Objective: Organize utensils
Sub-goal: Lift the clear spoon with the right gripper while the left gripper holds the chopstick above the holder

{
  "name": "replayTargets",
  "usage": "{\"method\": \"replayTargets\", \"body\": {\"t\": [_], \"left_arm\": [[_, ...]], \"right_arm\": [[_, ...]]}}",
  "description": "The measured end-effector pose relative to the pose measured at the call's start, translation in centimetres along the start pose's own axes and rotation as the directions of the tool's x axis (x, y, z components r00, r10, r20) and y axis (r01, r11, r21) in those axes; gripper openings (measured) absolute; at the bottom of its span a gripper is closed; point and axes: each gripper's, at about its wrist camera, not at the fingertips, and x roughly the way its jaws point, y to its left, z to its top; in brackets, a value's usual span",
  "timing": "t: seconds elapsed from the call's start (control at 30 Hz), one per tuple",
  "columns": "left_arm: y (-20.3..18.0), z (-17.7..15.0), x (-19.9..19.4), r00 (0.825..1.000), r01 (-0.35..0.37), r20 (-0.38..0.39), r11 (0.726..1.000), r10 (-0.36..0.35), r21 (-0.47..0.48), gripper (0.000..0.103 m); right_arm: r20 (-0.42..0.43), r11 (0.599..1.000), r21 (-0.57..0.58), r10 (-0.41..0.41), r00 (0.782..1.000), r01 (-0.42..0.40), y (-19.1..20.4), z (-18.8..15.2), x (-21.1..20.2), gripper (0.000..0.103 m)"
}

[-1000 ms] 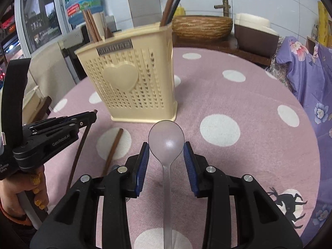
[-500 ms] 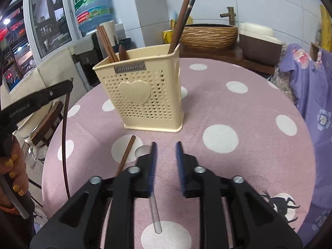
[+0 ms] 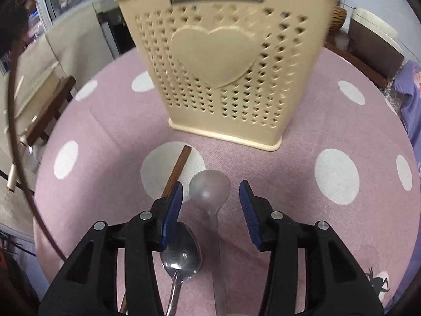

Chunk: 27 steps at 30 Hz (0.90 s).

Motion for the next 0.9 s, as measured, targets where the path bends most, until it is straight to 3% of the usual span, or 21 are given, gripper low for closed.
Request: {"method": "replayTargets", "body": {"t": [0.27,0.57,0.77,0.9], "left_arm": [[-0.1,0.2,-0.3,1.0,0.013,0.005,1.0,-0.013,0.004,0.009],[0.0,0.2,-0.3,1.0,0.018,0.006,1.0,-0.018,-0.006,0.009],[0.1,0.2,-0.4,1.0,0.02,0.008,1.0,-0.019,-0.005,0.009],[0.2,0.3,-0.7,1.0,0.019,0.015,1.0,-0.019,-0.008,0.009]], "right_arm": [[-0.065,0.999,-0.037,-0.029,0.997,0.026,1.3,0.0,1.9,0.042],[-0.046,0.997,-0.062,-0.043,0.998,0.04,1.4,0.1,2.3,0.037],[0.072,1.0,-0.015,0.011,0.997,-0.01,0.6,0.0,-1.1,0.037],[0.194,0.999,0.015,0.047,0.98,-0.051,-0.2,-0.3,-6.0,0.037]]}}
